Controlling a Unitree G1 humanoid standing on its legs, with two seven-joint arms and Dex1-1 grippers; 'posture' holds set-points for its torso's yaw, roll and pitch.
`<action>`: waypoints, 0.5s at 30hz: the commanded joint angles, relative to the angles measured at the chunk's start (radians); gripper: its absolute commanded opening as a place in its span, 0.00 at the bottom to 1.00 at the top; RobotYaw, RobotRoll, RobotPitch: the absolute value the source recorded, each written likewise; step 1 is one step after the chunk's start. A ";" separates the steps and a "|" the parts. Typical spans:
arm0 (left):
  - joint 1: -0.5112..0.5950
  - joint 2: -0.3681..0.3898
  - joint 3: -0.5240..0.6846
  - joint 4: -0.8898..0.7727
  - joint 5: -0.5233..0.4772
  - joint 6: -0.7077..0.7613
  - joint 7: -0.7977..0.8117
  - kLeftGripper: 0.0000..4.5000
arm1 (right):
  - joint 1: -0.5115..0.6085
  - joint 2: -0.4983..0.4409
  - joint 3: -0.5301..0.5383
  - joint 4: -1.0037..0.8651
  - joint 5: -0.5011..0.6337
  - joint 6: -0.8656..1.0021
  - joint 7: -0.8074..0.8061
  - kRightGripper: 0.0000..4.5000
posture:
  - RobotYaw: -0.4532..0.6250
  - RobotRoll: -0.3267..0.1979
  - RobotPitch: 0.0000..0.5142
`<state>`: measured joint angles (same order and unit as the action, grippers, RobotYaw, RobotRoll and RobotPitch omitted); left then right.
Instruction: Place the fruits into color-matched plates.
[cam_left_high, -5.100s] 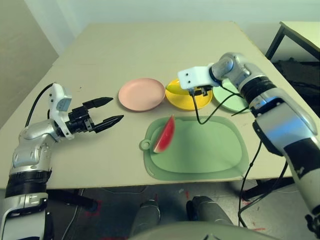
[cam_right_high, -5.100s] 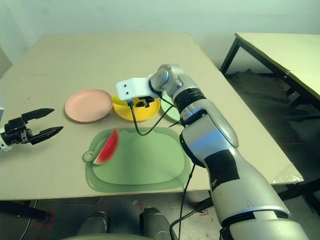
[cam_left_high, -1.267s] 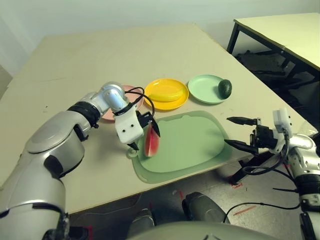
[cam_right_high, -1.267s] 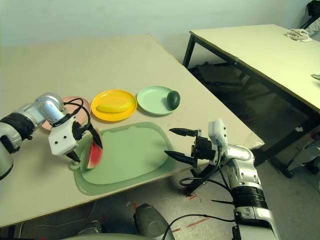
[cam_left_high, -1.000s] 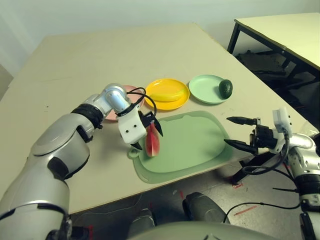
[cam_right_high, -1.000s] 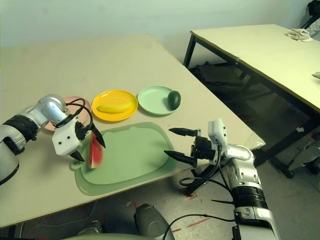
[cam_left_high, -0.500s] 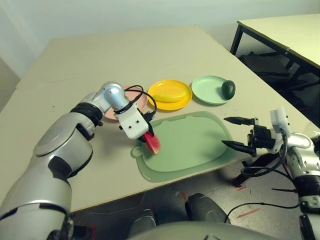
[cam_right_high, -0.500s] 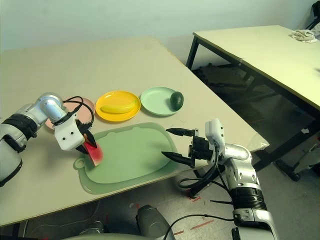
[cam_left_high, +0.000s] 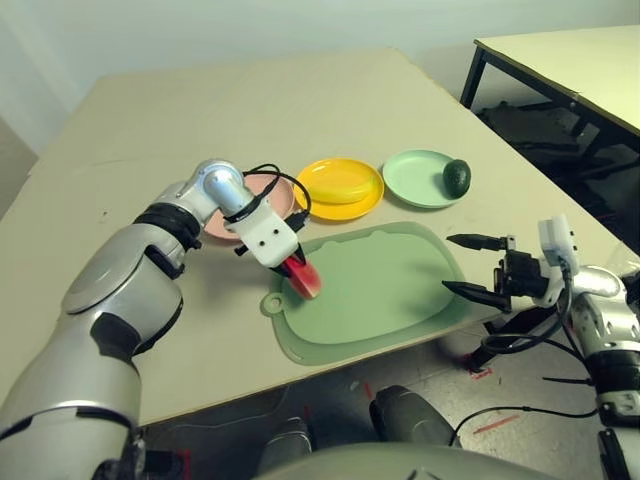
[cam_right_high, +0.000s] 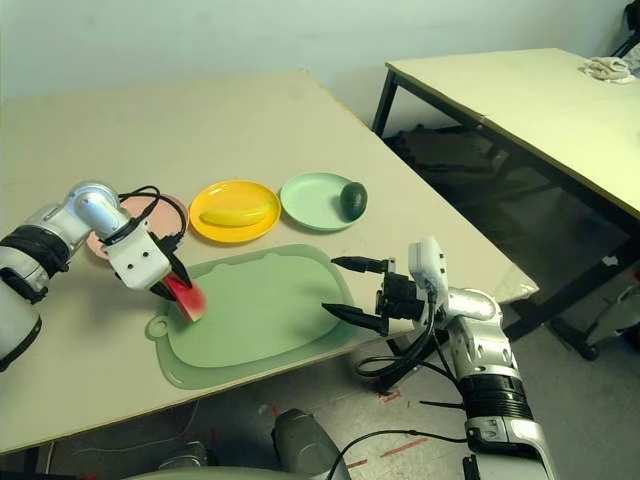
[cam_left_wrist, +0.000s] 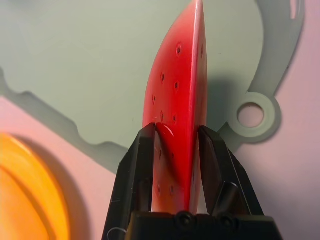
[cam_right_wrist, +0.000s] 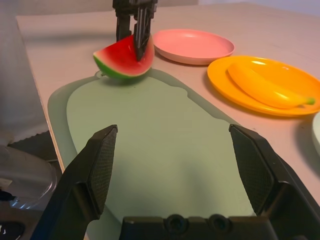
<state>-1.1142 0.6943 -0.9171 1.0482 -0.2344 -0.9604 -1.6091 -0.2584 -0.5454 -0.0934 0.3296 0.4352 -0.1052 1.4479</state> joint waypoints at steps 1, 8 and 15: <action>-0.028 0.018 0.039 0.012 -0.006 0.021 -0.005 0.29 | -0.020 0.010 0.009 0.008 0.011 0.007 -0.007 1.00 | 0.14 0.62 0.00; -0.067 0.031 0.164 0.122 0.079 0.036 -0.005 0.29 | -0.021 0.038 0.008 -0.015 0.011 0.026 -0.048 1.00 | 0.15 0.62 0.00; -0.092 0.056 0.294 0.225 0.272 0.066 0.105 0.29 | 0.016 0.065 0.007 -0.064 0.010 0.080 -0.147 1.00 | 0.18 0.62 0.00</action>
<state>-1.1863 0.7344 -0.6477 1.2519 -0.0227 -0.9096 -1.5517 -0.2524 -0.4886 -0.0927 0.2930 0.4353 -0.0460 1.3251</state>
